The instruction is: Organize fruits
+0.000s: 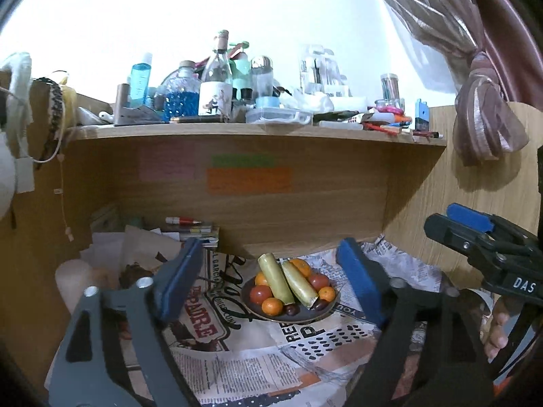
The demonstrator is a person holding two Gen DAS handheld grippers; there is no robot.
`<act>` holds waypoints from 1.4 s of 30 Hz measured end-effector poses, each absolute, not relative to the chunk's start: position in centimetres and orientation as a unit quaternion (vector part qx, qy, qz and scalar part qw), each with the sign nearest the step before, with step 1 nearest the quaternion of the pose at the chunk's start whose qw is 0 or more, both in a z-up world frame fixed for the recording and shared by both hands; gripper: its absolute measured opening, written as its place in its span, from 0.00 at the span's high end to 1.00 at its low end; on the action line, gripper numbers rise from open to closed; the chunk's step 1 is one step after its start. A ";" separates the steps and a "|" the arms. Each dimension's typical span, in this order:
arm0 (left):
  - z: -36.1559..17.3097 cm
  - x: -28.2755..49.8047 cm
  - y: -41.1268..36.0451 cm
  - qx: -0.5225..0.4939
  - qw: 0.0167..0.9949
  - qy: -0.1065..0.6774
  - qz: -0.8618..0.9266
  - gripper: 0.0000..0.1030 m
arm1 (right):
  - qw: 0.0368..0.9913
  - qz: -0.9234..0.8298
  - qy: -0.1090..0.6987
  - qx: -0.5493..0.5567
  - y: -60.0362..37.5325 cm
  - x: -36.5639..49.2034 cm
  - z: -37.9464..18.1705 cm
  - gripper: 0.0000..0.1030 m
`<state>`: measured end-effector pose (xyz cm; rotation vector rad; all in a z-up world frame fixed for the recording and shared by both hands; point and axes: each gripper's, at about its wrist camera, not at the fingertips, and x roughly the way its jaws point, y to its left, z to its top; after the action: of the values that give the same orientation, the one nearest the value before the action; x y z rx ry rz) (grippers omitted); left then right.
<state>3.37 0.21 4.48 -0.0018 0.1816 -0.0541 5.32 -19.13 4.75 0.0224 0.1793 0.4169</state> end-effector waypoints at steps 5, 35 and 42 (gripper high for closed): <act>4.3 2.1 0.2 -0.002 0.997 0.080 -0.020 0.07 | 0.977 0.197 0.083 0.008 -19.1 4.3 4.6 0.13; 3.9 1.5 0.1 0.001 0.997 0.076 -0.020 0.00 | 0.982 0.176 0.062 0.003 -19.0 2.8 4.4 0.00; 3.8 1.8 0.1 0.000 0.997 0.080 -0.021 0.00 | 0.983 0.175 0.063 0.004 -18.9 2.9 4.4 0.00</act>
<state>1.79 0.10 3.77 0.0001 0.1599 -0.0417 2.86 -18.91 4.39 0.0078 0.1271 0.3522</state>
